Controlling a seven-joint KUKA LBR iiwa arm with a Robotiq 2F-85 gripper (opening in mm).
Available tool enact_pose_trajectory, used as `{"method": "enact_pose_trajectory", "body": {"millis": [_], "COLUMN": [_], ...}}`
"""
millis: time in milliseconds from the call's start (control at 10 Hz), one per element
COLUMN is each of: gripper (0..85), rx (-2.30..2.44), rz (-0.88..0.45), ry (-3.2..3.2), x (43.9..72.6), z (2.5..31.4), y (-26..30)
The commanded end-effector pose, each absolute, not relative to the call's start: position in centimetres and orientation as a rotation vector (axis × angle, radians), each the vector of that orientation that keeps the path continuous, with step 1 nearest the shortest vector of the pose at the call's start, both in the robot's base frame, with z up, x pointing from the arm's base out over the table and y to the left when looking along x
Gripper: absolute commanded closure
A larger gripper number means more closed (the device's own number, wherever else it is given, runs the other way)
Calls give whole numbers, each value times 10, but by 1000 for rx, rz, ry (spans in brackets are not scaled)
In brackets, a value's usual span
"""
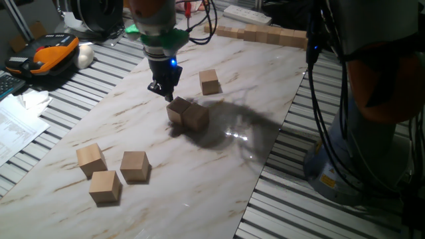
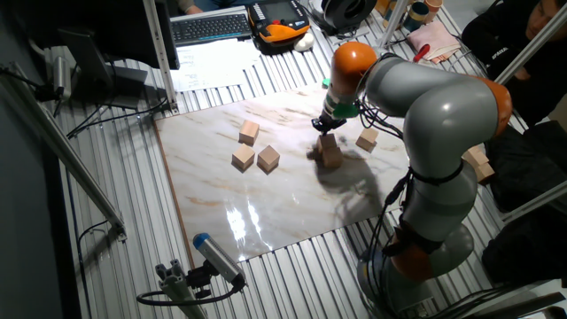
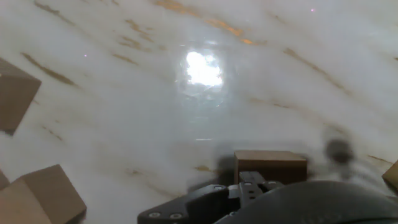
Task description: Stack the blocks into a pyramid shape
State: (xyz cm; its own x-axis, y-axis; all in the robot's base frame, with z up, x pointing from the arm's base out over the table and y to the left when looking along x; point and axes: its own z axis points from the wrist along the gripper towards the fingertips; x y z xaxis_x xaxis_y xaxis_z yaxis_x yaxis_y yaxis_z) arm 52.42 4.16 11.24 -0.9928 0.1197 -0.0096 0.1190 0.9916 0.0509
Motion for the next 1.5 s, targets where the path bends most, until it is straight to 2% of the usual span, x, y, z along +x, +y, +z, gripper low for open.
{"method": "enact_pose_trajectory", "body": {"millis": [0, 100, 200, 300, 500, 700, 800, 900, 1000, 1300, 1400], "gripper": [850, 850, 850, 680, 680, 680, 510, 510, 340, 340, 170], "rx": [230, 284, 344, 443, 575, 707, 795, 855, 897, 1074, 1103], "rz": [68, -19, 11, 62, 80, 29, 27, 24, -24, -76, -65], "ry": [3134, 3144, 3153, 3153, 3113, 3056, 3028, 3005, 2975, 2915, 2906], "x": [524, 527, 528, 530, 536, 536, 534, 532, 529, 521, 518], "z": [112, 117, 120, 124, 129, 128, 131, 131, 128, 123, 123], "y": [42, 55, 70, 82, 115, 152, 173, 185, 195, 228, 234]}}
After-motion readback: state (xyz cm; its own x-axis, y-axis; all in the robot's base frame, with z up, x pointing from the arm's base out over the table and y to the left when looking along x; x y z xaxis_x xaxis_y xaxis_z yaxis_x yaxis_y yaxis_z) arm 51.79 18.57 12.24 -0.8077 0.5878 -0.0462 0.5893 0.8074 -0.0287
